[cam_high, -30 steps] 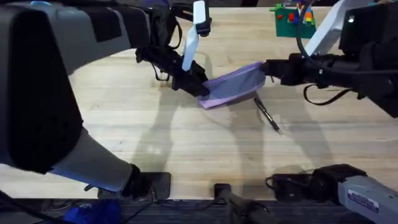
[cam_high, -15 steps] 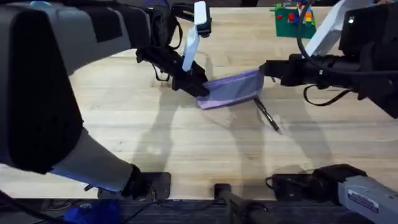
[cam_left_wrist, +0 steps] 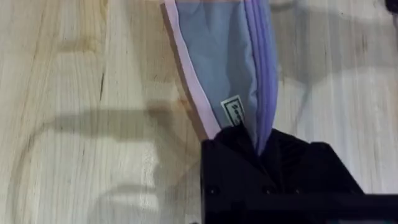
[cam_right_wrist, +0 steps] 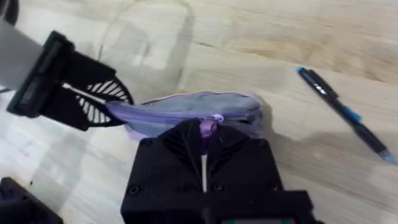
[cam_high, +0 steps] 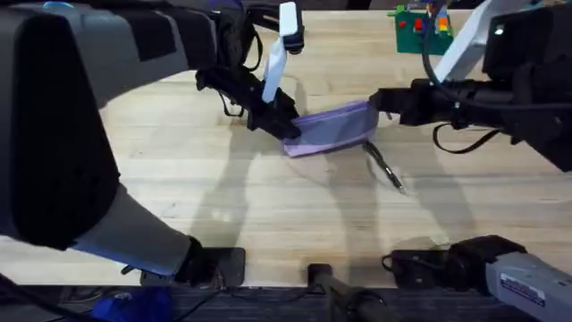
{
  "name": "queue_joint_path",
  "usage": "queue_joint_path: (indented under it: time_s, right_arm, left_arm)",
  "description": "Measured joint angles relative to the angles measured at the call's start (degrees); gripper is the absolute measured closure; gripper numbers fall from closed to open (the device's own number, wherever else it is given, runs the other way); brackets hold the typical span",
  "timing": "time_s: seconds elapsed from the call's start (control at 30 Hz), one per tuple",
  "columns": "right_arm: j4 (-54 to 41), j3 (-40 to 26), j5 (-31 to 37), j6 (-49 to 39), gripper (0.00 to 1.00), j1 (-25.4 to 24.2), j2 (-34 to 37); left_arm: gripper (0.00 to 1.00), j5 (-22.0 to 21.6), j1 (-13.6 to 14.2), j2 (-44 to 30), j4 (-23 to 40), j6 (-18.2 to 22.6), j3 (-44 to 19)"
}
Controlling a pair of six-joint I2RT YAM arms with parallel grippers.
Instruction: Unzip the bag, pick up the pens from the table one at a time and place them inside, then zip the bag closed.
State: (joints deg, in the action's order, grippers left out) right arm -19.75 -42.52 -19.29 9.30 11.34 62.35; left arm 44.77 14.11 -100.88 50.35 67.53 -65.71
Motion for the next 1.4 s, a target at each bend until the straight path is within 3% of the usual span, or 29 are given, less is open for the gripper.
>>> queue_joint_path:
  time_s: [0.5, 1.07, 1.4]
  right_arm:
    - [1.8, 0.0, 1.5, 2.1, 0.968, 11.3, 0.8]
    - [15.4, 0.0, 4.8, 9.5, 0.969, 26.6, 9.1]
    - [17.0, 0.0, 5.8, 11.1, 0.969, 29.4, 10.7]
  left_arm:
    - [0.957, -0.6, 0.0, 0.0, 0.4, 0.0, 0.0]
    - [0.957, -1.0, -0.4, 0.0, 0.8, 0.0, 0.0]
    - [0.957, -1.1, -0.5, 0.0, 1.2, 0.1, 0.0]
